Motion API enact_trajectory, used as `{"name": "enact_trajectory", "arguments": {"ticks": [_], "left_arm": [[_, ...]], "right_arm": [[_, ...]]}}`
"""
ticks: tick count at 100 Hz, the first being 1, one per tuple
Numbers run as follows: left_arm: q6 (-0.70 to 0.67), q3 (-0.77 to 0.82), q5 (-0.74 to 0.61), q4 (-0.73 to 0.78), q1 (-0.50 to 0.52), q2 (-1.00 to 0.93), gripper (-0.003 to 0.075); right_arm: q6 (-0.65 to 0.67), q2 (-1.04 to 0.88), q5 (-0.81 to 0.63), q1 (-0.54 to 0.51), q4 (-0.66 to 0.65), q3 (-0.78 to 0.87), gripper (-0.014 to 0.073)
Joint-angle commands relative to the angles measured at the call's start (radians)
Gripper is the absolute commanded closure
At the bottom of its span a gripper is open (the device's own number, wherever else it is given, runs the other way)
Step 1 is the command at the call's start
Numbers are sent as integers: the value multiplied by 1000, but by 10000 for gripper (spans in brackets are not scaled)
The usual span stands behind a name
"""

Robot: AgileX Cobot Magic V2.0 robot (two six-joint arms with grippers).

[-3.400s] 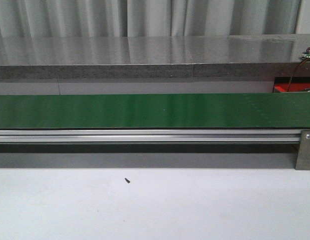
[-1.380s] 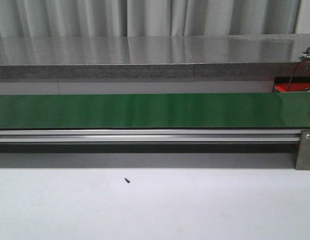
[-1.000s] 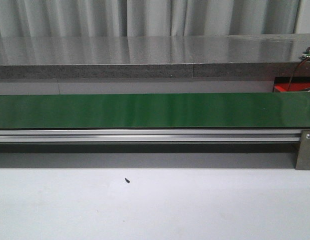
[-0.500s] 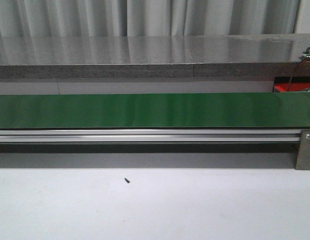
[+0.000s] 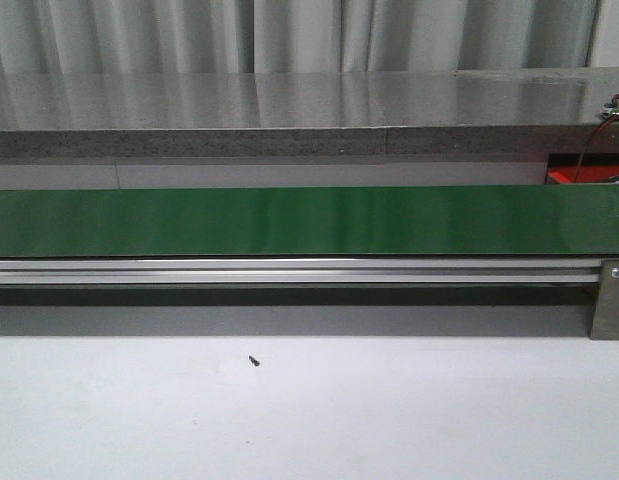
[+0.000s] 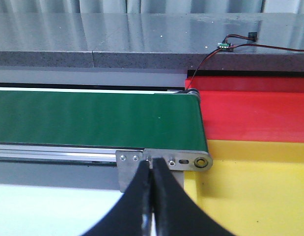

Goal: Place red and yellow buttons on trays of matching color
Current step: 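Lower the left gripper and grasp a red push-button, then carry the red button onto the conveyor start and open the left gripper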

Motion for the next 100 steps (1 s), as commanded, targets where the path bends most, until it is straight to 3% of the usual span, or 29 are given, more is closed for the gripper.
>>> {"name": "enact_trajectory", "arguments": {"ticks": [1, 11, 19, 45, 69, 100], "left_arm": [[-8, -30, -40, -15, -1, -40, 387], [-8, -30, -33, -15, -1, -40, 507], [-8, -30, -20, -15, -1, -40, 553], [-8, -30, 47, -11, -1, -79, 554], [-6, -39, 66, -11, 1, -255, 554], [4, -252, 233, -12, -91, -290, 554]], "right_arm": [[-3, -17, -79, 0, -12, -19, 661], [-3, -17, -79, 0, -12, -19, 661], [-3, -17, -79, 0, -12, -19, 661], [-3, -17, -79, 0, -12, -19, 661], [-3, -17, -79, 0, -12, -19, 661], [-3, -17, -79, 0, -12, -19, 661]]}}
